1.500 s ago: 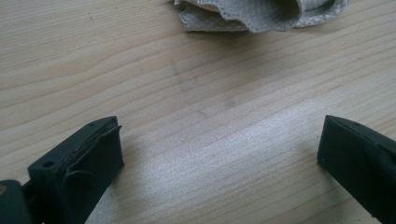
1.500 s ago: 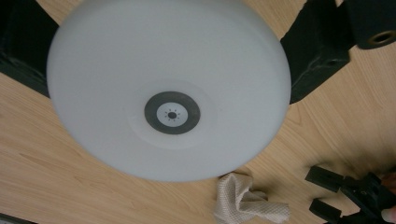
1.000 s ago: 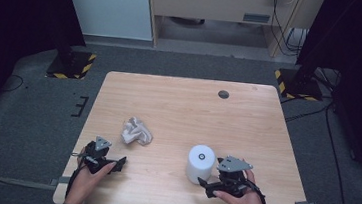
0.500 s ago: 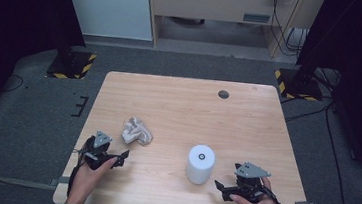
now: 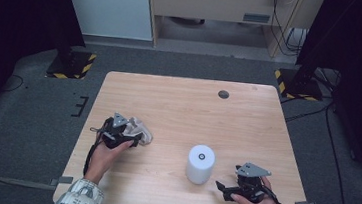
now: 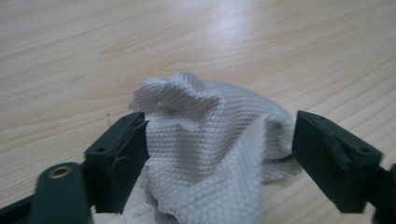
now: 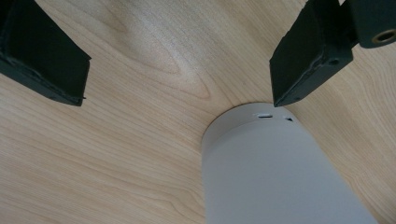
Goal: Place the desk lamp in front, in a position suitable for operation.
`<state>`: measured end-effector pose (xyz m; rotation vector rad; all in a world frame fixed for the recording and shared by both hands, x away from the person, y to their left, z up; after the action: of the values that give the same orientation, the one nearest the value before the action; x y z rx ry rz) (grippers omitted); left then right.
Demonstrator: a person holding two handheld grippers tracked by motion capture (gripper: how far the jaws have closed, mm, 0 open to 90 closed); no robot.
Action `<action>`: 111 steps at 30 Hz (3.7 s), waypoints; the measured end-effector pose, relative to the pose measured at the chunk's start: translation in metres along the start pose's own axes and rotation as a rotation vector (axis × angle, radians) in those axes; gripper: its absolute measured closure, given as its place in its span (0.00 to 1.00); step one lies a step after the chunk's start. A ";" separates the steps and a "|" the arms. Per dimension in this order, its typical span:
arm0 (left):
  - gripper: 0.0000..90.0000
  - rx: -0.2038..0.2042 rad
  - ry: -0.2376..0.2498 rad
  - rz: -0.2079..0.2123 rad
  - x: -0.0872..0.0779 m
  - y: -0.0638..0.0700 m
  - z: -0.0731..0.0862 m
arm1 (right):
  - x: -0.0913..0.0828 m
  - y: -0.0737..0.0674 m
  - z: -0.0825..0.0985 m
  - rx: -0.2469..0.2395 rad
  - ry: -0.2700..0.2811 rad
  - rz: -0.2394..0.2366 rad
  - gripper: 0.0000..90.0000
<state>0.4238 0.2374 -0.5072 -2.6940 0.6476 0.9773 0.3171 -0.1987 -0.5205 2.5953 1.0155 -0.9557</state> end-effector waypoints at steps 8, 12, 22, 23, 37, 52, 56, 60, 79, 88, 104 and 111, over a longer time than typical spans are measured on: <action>0.51 -0.004 -0.057 -0.013 0.024 -0.003 0.007 | -0.002 0.000 0.000 0.001 0.014 -0.019 0.06; 0.78 0.016 -0.057 0.013 0.029 -0.003 0.008 | -0.006 0.000 -0.001 0.008 0.032 -0.023 0.06; 0.89 0.022 0.016 0.077 0.006 0.014 0.005 | -0.012 -0.007 -0.005 0.006 0.076 -0.040 0.06; 0.89 0.019 0.034 0.089 0.001 0.018 0.005 | -0.012 -0.007 -0.005 0.004 0.080 -0.042 0.06; 0.88 0.060 0.165 0.223 -0.060 0.057 0.000 | -0.007 -0.031 -0.021 -0.055 0.154 -0.098 0.04; 0.88 0.105 0.212 0.300 -0.081 0.077 -0.005 | 0.024 -0.039 -0.061 -0.105 0.172 -0.126 0.04; 0.88 0.114 0.204 0.322 -0.081 0.081 -0.004 | 0.034 -0.041 -0.065 -0.112 0.170 -0.129 0.08; 0.88 0.119 0.191 0.345 -0.083 0.085 -0.003 | 0.038 -0.045 -0.066 -0.123 0.184 -0.124 0.09; 0.88 0.270 0.136 0.457 -0.093 0.129 -0.029 | 0.038 -0.067 -0.066 -0.167 0.173 -0.179 0.10; 0.88 0.347 0.114 0.494 -0.092 0.157 -0.043 | 0.040 -0.078 -0.069 -0.195 0.155 -0.216 0.10; 0.88 0.329 0.097 0.447 -0.084 0.151 -0.047 | 0.041 -0.083 -0.070 -0.208 0.149 -0.230 0.10; 0.88 0.347 0.098 0.501 -0.092 0.160 -0.040 | 0.042 -0.084 -0.072 -0.208 0.141 -0.224 0.10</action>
<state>0.3082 0.1138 -0.4238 -2.3244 1.4144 0.7395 0.3208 -0.0854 -0.4879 2.4412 1.3860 -0.6757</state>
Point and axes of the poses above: each handheld gripper's, and its own axes: x roughly forward along the jaws, z roughly out of its underside, y roughly to its right, the point moved 1 cm from there along x, roughly forward along the jaws
